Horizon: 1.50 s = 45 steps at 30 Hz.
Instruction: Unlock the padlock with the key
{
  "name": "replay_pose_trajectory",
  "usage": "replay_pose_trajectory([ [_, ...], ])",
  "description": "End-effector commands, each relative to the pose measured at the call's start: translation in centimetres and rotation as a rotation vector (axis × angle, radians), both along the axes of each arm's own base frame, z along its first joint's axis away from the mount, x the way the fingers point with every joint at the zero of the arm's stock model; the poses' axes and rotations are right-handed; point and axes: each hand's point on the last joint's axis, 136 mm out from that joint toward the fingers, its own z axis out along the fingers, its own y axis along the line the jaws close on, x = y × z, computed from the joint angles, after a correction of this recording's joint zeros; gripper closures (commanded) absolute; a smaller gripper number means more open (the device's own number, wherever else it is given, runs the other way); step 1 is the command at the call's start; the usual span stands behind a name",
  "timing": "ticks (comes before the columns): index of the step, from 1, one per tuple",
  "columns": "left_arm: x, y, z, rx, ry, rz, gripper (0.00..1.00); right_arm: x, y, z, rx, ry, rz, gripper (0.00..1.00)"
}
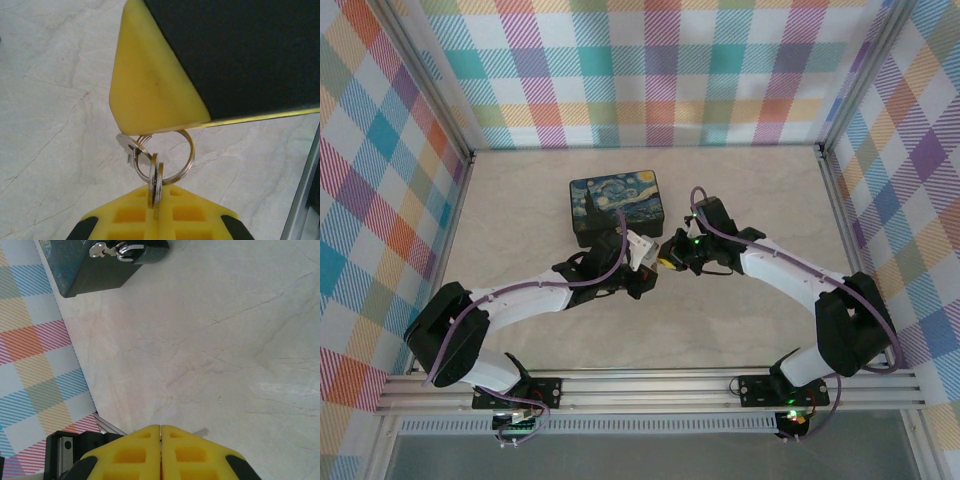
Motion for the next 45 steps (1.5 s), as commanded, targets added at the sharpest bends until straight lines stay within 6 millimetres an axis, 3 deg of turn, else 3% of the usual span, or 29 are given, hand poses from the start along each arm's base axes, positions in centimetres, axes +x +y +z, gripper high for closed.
replay_pose_trajectory([
  [1,-1.1,0.3,-1.1,0.018,0.029,-0.035,1.00,-0.2,-1.1,-1.7,-0.081,0.004,-0.004,0.92],
  [13,-2.9,0.0,-2.3,0.006,0.128,-0.138,1.00,-1.4,-2.8,-3.3,-0.149,-0.018,0.060,0.79],
  [19,-3.5,-0.9,-3.0,-0.006,0.194,-0.210,1.00,-2.5,-2.7,-3.3,-0.143,-0.060,0.160,0.66],
  [28,-4.8,-1.5,-2.5,-0.049,0.237,-0.297,1.00,-4.7,-2.4,-2.6,0.016,-0.082,0.296,0.66],
  [37,-5.0,-2.0,-1.0,-0.070,0.229,-0.331,1.00,-5.1,-0.8,-2.2,0.167,-0.051,0.296,0.69],
  [45,-5.3,-2.0,0.0,-0.098,0.218,-0.345,1.00,-5.8,-1.1,-1.5,0.191,-0.066,0.286,0.70],
])
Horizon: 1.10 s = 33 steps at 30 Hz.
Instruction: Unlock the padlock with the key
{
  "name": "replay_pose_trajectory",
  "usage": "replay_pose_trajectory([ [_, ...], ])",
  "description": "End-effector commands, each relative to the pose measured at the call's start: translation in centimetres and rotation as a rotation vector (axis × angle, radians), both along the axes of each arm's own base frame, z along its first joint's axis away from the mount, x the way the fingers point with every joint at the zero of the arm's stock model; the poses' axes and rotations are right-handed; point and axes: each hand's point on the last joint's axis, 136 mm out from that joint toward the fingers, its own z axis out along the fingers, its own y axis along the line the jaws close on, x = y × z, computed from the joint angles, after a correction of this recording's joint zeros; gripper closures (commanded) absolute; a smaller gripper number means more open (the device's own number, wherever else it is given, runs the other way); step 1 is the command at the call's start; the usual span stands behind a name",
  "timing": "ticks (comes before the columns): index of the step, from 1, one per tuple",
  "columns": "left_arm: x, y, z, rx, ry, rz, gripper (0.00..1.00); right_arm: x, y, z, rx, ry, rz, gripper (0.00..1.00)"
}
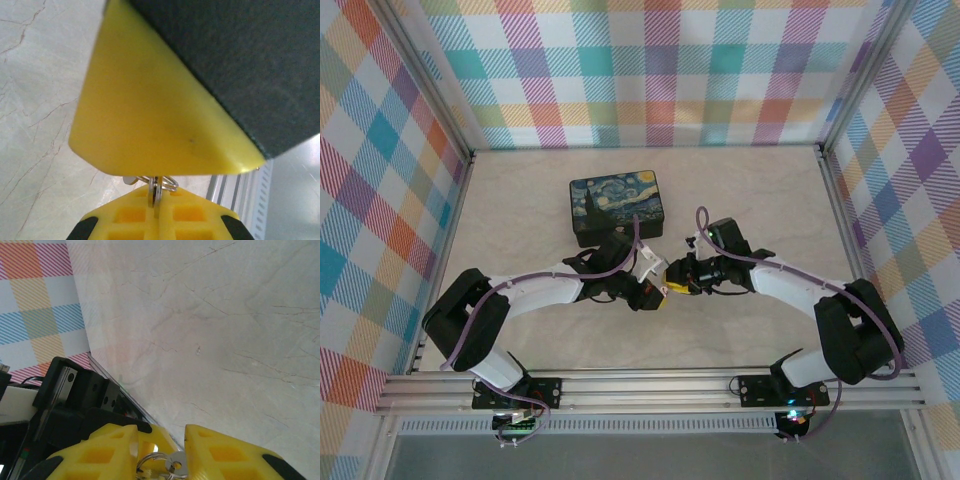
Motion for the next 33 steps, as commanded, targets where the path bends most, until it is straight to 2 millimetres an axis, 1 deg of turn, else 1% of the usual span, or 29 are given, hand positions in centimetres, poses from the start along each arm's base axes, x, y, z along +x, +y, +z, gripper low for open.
replay_pose_trajectory([
  [1,0.1,-0.3,2.2,-0.056,-0.034,-0.027,1.00,-0.6,0.3,1.5,0.054,-0.024,0.018,0.71],
  [6,-0.2,-0.3,2.4,-0.061,-0.032,-0.037,1.00,-0.8,-0.1,1.3,0.033,-0.027,0.012,0.71],
  [9,-0.1,-0.1,2.0,-0.044,-0.034,-0.033,1.00,-0.8,-0.1,1.9,0.043,-0.044,0.013,0.71],
  [13,0.1,-0.1,1.8,-0.038,-0.033,-0.029,1.00,-0.9,0.1,2.4,0.048,-0.063,0.042,0.74],
  [15,0.1,-0.2,2.0,-0.044,-0.036,-0.029,1.00,-1.1,0.1,2.5,0.052,-0.073,0.061,0.75],
  [21,-0.2,-0.1,2.5,-0.059,-0.041,-0.037,1.00,-1.8,-0.1,2.6,0.070,-0.123,0.096,0.76],
  [30,-0.6,-0.1,2.9,-0.068,-0.033,-0.059,1.00,-2.1,0.3,3.6,0.129,-0.221,0.146,0.76],
  [33,-0.7,0.0,3.4,-0.071,-0.039,-0.063,1.00,-2.2,0.4,3.7,0.143,-0.241,0.168,0.75],
])
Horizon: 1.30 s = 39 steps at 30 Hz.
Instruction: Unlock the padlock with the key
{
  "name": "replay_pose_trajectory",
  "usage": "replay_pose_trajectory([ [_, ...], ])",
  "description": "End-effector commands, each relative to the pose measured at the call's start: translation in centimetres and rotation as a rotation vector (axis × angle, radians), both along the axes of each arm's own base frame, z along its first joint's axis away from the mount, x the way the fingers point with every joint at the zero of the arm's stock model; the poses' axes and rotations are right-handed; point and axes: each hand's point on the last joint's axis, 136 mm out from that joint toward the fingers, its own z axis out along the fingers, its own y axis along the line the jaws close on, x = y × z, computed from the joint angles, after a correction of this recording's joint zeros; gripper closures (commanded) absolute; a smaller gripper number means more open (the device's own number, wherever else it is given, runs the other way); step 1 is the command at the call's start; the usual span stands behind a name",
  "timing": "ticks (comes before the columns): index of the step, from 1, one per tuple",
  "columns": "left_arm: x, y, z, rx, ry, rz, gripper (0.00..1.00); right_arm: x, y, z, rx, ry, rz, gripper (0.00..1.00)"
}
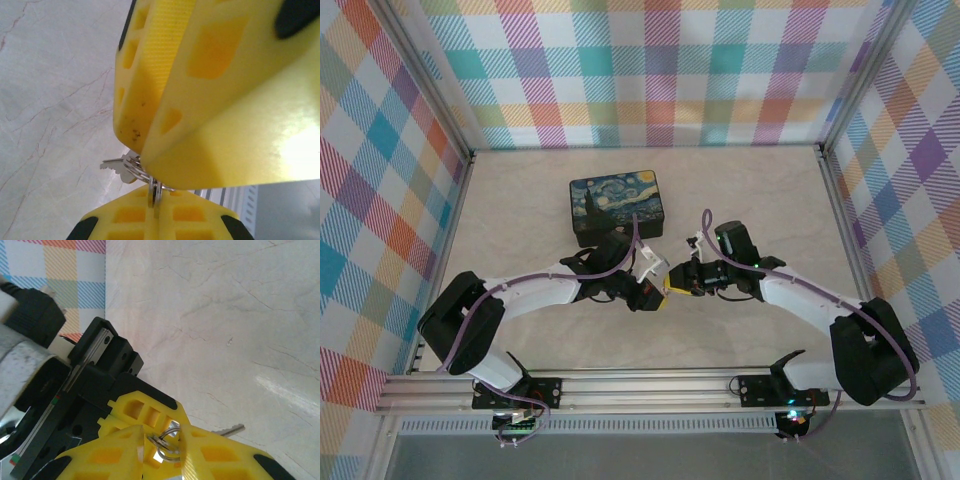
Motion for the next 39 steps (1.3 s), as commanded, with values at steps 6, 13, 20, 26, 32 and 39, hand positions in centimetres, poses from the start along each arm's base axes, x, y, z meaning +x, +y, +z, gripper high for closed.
replay_pose_trajectory([
  [6,-0.2,0.1,2.9,-0.051,-0.041,-0.024,1.00,-0.5,0.7,1.6,0.081,-0.100,0.087,0.76],
  [13,-0.1,-0.2,3.6,-0.064,-0.042,-0.035,1.00,-1.0,0.7,1.6,0.096,-0.107,0.109,0.76],
  [20,0.0,-0.3,4.0,-0.071,-0.045,-0.033,1.00,-1.5,0.6,1.5,0.107,-0.107,0.116,0.78],
  [26,-0.1,-0.1,4.3,-0.080,-0.054,-0.026,1.00,-1.9,0.4,1.4,0.115,-0.101,0.114,0.87],
  [32,0.2,0.1,4.4,-0.078,-0.069,-0.011,1.00,-2.6,0.0,1.8,0.125,-0.120,0.113,0.90],
  [39,0.3,-0.2,4.4,-0.091,-0.059,-0.009,1.00,-2.6,0.1,1.1,0.127,-0.098,0.115,0.90],
])
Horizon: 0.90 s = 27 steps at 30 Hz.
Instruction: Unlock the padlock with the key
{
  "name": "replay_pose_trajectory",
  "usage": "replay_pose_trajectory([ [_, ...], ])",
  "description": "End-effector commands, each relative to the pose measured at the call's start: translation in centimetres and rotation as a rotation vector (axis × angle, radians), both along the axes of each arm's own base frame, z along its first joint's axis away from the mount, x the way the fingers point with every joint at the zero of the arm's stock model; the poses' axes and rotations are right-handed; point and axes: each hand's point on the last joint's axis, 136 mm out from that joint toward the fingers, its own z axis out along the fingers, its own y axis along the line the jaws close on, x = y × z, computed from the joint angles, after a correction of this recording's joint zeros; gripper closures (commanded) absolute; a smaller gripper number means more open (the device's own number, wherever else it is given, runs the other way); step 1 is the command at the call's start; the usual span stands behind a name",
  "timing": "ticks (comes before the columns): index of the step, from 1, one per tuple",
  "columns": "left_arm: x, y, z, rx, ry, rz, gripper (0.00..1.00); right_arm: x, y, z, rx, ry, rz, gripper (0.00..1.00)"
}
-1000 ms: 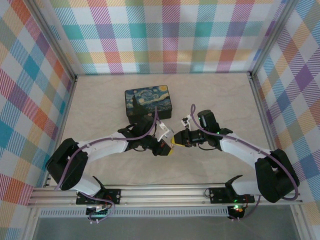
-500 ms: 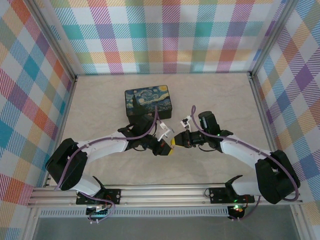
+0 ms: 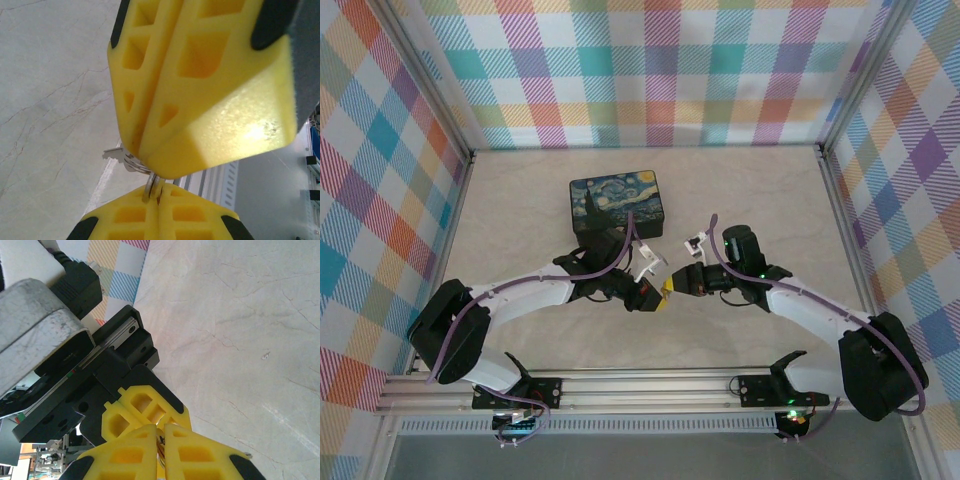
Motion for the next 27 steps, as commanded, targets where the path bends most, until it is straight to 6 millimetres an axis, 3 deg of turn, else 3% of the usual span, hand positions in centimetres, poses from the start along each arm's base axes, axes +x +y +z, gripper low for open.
replay_pose_trajectory([
  [1,1.2,-0.4,2.1,-0.059,-0.063,0.017,1.00,-1.2,0.0,-1.1,0.002,0.057,0.042,0.89],
  [6,1.2,-0.4,2.0,-0.058,-0.062,0.017,1.00,-1.5,0.0,-0.9,0.005,0.044,0.055,0.84],
  [16,1.5,-0.3,1.7,-0.065,-0.065,0.027,1.00,-1.9,0.2,-1.0,0.037,0.059,0.066,0.95],
  [22,2.6,0.2,1.1,-0.038,-0.065,0.081,1.00,-0.8,0.6,-1.1,0.027,0.107,0.038,0.96],
  [27,3.4,1.0,0.7,-0.014,-0.072,0.136,0.75,0.8,0.7,-1.9,-0.024,0.165,-0.041,0.97],
])
